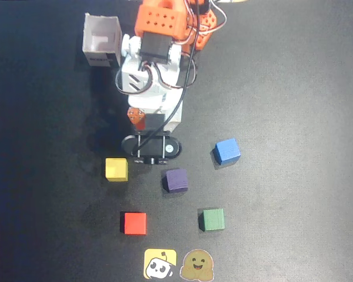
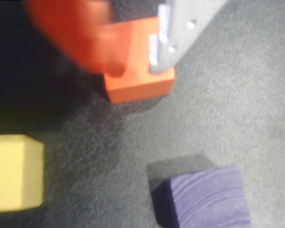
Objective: Put the orange cube on top of the purple cube.
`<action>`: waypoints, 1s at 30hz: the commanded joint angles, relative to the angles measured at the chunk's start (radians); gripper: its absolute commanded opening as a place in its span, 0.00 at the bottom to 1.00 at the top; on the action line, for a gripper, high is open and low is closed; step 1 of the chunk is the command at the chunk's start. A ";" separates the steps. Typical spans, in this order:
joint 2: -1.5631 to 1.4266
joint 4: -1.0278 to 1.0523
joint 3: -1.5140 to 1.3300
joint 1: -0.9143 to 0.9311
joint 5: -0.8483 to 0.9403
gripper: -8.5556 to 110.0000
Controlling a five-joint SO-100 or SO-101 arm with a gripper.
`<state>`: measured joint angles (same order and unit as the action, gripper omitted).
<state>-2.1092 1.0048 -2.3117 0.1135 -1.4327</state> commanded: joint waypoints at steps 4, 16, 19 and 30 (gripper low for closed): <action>-0.026 -0.011 -0.043 -0.023 -0.054 0.18; -0.100 -0.041 -0.150 -0.072 -0.110 0.25; -0.094 -0.063 -0.158 -0.069 -0.112 0.26; -0.014 -0.138 -0.193 -0.071 -0.089 0.26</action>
<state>-2.1338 0.8836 -2.5127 0.0506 -1.5370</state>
